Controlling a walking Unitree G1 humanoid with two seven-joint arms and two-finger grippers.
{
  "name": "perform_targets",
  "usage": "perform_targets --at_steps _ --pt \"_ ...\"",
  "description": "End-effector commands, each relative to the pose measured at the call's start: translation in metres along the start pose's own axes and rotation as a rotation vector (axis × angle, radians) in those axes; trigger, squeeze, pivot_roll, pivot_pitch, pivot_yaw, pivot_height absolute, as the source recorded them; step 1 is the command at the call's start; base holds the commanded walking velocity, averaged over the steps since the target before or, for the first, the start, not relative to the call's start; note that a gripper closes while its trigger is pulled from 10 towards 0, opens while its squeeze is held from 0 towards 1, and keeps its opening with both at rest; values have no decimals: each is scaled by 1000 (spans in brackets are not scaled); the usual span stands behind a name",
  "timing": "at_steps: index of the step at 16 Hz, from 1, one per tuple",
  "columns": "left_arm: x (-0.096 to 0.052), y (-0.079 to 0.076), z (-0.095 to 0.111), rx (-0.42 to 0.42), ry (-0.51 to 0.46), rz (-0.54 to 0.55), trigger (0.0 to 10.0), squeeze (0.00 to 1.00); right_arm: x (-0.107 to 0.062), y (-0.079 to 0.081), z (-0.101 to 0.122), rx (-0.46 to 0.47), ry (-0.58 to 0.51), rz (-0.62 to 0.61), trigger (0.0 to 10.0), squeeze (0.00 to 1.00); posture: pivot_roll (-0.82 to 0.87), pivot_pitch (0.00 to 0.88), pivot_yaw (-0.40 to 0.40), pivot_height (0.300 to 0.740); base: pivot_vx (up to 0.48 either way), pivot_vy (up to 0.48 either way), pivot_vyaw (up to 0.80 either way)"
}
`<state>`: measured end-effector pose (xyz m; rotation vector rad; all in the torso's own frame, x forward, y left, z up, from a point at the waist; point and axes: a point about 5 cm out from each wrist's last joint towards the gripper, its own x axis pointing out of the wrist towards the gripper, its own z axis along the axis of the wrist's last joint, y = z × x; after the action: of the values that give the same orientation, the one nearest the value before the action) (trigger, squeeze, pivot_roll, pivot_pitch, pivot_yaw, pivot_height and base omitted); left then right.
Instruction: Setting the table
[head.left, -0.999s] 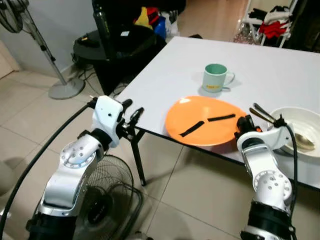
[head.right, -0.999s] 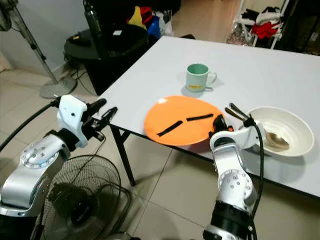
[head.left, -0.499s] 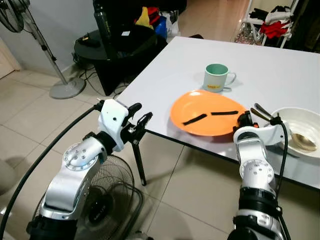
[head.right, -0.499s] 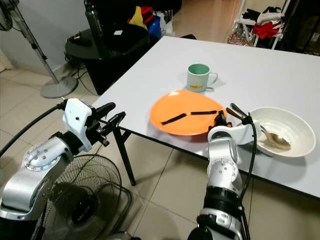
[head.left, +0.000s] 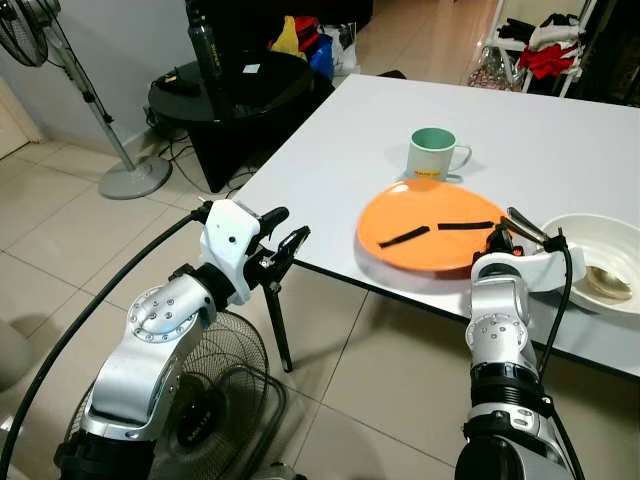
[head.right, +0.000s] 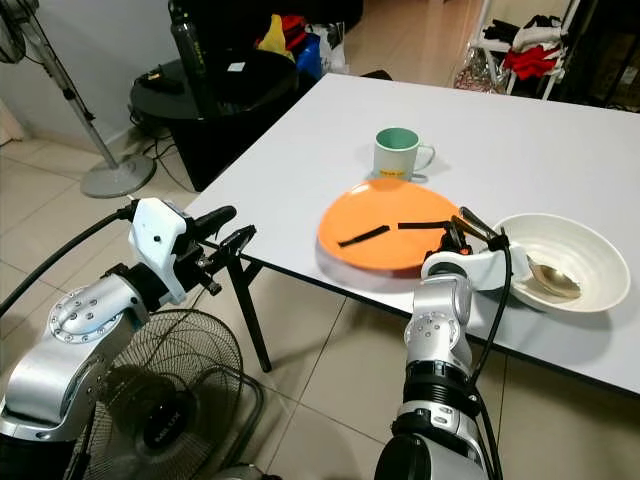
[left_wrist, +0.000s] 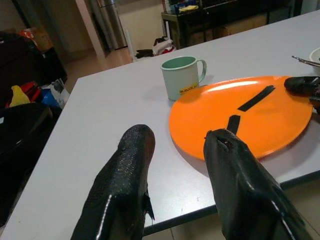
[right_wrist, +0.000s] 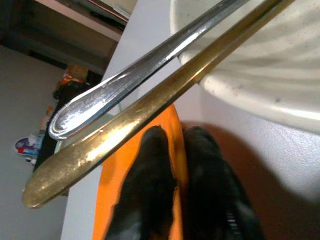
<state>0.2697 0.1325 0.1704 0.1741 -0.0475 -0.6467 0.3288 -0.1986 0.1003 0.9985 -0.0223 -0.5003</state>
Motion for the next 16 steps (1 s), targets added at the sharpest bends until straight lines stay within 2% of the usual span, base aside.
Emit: perform_targets --at_steps 1,5,11,12,13,16 --pt "1 -1 3 8 -13 -17 10000 0 1 8 0 -3 -23 30 10000 1000 50 0 115 740 0 0 0" --pt "-3 -5 2 2 -12 -30 10000 0 -6 2 -3 -128 21 31 10000 1000 53 0 104 740 0 0 0" --pt "-6 -10 0 -16 -9 -36 10000 0 -35 0 15 -218 40 85 10000 1000 48 0 107 740 0 0 0" --pt "-6 -11 0 -18 -8 -37 10000 0 -41 0 21 -255 43 92 10000 1000 48 0 106 740 0 0 0" --pt "-7 -12 0 -21 -5 -39 10000 0 -47 -1 25 -315 76 96 10000 1000 48 0 106 740 0 0 0" --pt "-10 -14 -1 -30 1 -63 10000 0 -67 -4 35 -406 185 128 10000 1000 40 0 108 740 0 0 0"
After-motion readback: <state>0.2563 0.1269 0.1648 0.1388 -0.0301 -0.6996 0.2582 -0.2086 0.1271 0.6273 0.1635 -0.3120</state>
